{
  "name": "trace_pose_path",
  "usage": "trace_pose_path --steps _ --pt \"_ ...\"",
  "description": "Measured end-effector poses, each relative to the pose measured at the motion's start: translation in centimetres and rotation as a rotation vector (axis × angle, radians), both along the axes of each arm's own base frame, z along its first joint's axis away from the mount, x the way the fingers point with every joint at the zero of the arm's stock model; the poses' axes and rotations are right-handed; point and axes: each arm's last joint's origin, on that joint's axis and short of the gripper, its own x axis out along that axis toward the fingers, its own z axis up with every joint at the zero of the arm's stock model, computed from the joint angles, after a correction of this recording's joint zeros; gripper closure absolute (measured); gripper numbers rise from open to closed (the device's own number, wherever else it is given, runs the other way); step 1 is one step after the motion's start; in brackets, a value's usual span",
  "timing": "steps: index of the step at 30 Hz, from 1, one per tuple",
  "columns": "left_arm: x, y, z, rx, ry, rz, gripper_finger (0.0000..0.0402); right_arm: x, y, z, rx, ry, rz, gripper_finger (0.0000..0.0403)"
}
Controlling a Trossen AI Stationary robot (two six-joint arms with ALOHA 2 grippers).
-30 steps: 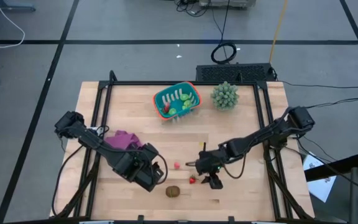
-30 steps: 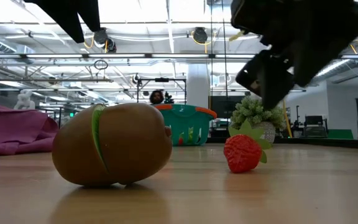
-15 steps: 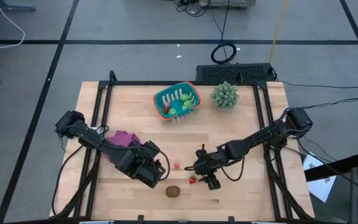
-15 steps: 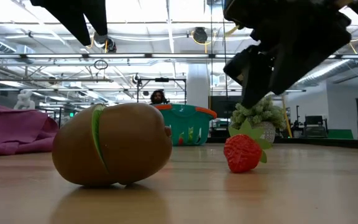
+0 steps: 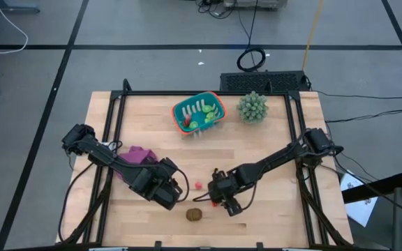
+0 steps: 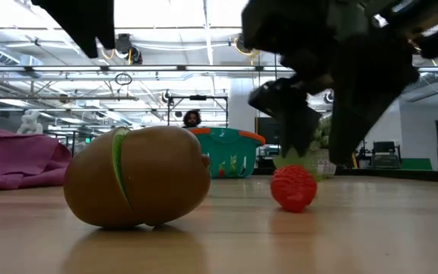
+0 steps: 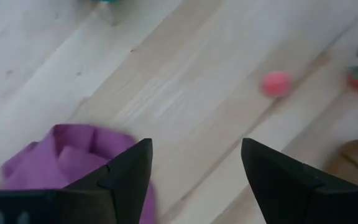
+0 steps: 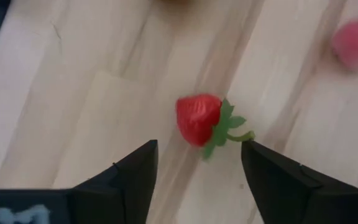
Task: Pick and placing Produce into tupperware
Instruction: Put the strawberry into the blue basket
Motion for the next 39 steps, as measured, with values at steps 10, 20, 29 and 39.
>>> trace_pose_path --steps 10,20,29,39 --pt "-0.6 -0.3 0.0 0.012 0.023 0.017 0.0151 0.9 0.3 0.3 0.007 0.001 -0.021 0.0148" --pt "-1.8 0.3 0.1 0.078 0.119 0.057 0.0151 1.5 0.3 0.4 0.036 -0.049 -0.058 0.0149" --pt "-2.3 0.3 0.2 0.098 0.142 0.089 0.0151 1.8 0.3 -2.2 0.008 0.022 -0.062 0.0149" --pt "-2.6 -0.2 0.2 0.094 0.129 0.086 0.0151 2.1 0.1 -2.0 0.017 0.001 -0.07 0.0149"
